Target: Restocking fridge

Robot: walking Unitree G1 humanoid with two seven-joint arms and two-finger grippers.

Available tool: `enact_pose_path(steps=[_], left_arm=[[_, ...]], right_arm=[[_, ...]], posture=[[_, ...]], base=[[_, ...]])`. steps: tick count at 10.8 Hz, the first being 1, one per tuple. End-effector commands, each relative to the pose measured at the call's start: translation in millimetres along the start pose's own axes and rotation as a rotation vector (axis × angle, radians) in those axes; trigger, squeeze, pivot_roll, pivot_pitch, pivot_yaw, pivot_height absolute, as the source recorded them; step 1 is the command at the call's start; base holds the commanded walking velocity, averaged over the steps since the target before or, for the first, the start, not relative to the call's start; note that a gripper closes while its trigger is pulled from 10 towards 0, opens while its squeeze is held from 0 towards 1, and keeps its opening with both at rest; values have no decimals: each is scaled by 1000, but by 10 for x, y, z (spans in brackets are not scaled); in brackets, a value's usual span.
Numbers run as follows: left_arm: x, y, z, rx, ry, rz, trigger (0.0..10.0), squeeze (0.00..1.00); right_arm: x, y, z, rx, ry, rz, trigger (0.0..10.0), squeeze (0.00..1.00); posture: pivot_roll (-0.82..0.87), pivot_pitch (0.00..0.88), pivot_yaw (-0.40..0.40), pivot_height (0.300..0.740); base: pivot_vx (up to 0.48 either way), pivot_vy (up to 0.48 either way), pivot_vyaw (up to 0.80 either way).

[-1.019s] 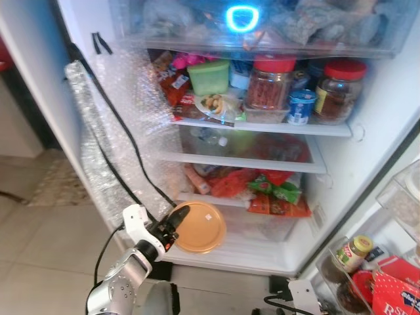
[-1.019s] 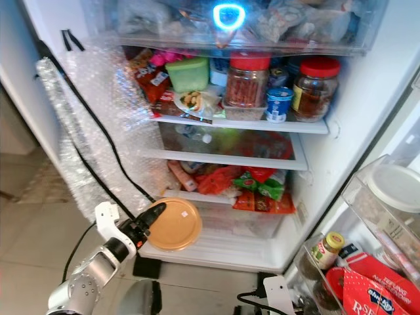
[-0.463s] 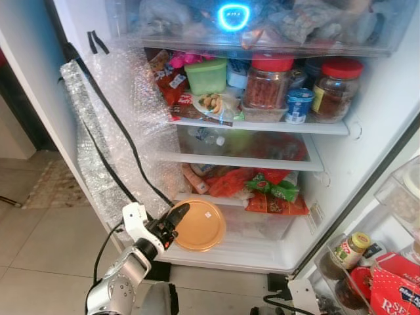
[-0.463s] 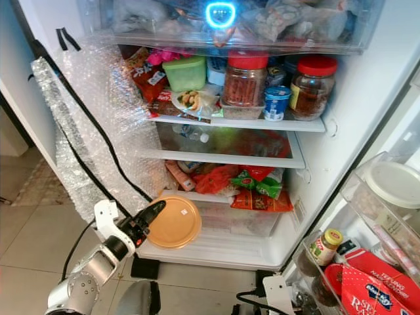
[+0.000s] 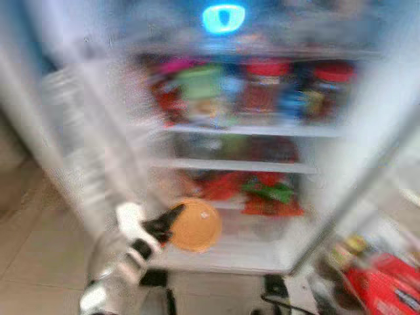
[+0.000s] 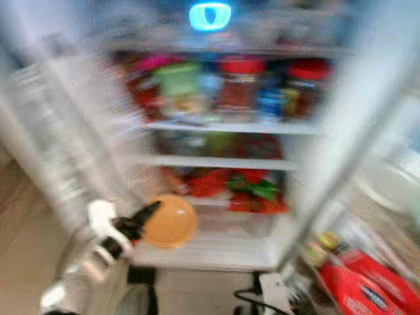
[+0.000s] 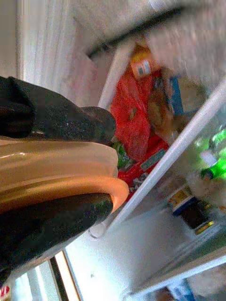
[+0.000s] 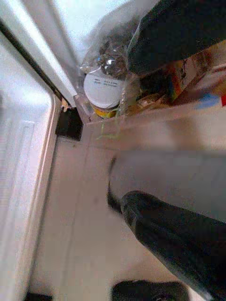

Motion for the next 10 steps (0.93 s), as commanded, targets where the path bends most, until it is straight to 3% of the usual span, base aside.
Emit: enact_pose_path(steps=[1,10], left_arm=[[108,-58,-80,-20,-42,4,10000,0],[296,69,-156,17,-123,12,10000,0]], right_arm=[[51,-67,11,-19,-17,-21,10000,0],[43,-45,10,-2,-23,-32,10000,0]], posture=[[30,0,-13,629],[30,0,-8,629]], base=[[247,0,0],[247,0,0]])
Point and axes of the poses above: a point about 5 cm out from each wrist's last joint towards the gripper, its own z axis pointing back from the gripper into the wrist, its own y axis along the axis of the wrist's last joint, x = y × z, the point moved 1 cm from there along -z, pointing out of the wrist towards the gripper, and after that the axes turned 12 degrees about z, right-handed, at the moved point
